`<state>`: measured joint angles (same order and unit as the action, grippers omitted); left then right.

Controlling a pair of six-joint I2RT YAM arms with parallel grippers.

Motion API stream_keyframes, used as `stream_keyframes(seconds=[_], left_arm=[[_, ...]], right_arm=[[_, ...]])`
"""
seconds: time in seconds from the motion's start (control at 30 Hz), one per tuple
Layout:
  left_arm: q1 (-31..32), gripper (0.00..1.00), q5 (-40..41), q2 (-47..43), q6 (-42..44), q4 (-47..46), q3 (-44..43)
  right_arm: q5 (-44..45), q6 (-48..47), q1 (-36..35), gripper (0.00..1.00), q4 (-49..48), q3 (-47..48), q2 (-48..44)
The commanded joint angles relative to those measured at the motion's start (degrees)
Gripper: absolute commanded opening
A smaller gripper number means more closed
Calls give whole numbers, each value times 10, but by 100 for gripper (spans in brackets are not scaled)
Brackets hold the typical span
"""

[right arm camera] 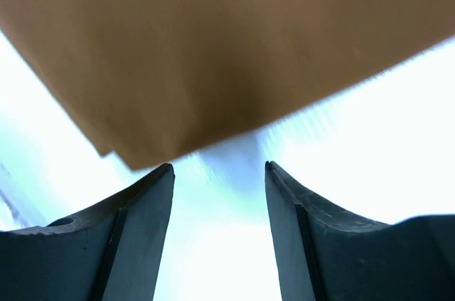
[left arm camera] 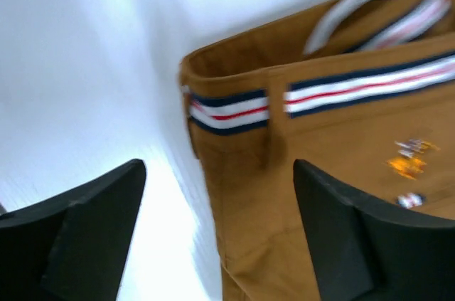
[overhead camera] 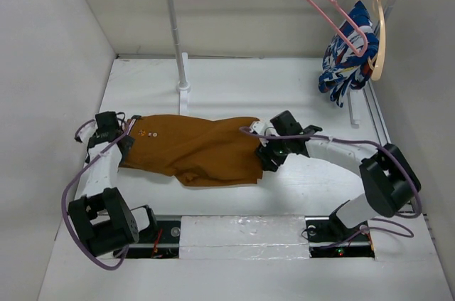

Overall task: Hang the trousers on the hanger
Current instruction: Fold the trousers at the center of the board.

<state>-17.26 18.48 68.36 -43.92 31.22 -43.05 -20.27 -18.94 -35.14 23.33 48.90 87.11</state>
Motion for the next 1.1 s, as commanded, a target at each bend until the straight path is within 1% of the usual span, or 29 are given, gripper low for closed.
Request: stream_keyframes(seconds=[0.0,0.03,0.07,0.1,0.13,0.17,0.2,0.23,0.3,0.33,0.37,0.4,0.43,0.47,0.5,0.57,0.63,0.67,0.7,0.77,0.9,1.0,1.07], left_arm=[[5,82,-28,-58,49,-41,-46],[23,82,-26,-67,54,-46,-70],[42,81,-24,-61,58,-45,-86],[64,75,-33,-54,60,-52,-96],[111,73,-54,-44,60,-62,-104],[137,71,-69,-39,59,-90,-104],[164,64,-84,-31,57,-103,-103],[214,62,-113,-9,40,-113,-104],[255,54,-156,22,34,-157,-105],[270,54,-201,61,32,-170,-108],[290,54,-225,103,31,-190,-114],[290,54,-225,103,31,-190,-116],[290,53,-236,140,33,-208,-114],[290,52,-233,156,36,-214,-114],[284,49,-226,171,36,-217,-109],[261,48,-213,208,35,-227,-100],[218,47,-191,223,33,-237,-77],[218,47,-171,223,33,-244,-77],[202,47,-166,220,31,-249,-63],[190,47,-143,212,28,-261,-52],[185,47,-95,208,9,-264,-52],[185,47,-89,182,5,-262,-63],[185,48,-106,137,18,-277,-67]], right_arm=[[-4,-28,-3,58,44,35,-54],[-4,-27,-9,57,51,43,-55],[-5,-28,-17,45,55,53,-56],[-9,-24,-24,35,52,70,-50],[-13,-20,-39,12,38,77,-43],[-18,-15,-45,1,28,84,-35],[-40,-6,-50,0,9,94,-24],[-52,0,-62,0,-31,96,-1],[-69,19,-73,0,-56,109,28],[-71,21,-73,0,-66,126,58],[-65,37,-82,0,-108,130,81],[-64,37,-82,0,-109,130,82],[-67,43,-82,0,-137,124,102],[-68,48,-82,0,-149,117,111],[-74,64,-75,0,-160,109,119],[-81,72,-63,0,-188,70,136],[-79,87,-57,0,-209,19,130],[-79,87,-56,0,-211,3,125],[-70,91,-56,0,-213,-13,119],[-59,94,-56,0,-219,-57,105],[-44,97,-51,0,-213,-102,82],[-34,94,-46,0,-191,-111,63],[-35,92,-41,0,-158,-100,35]])
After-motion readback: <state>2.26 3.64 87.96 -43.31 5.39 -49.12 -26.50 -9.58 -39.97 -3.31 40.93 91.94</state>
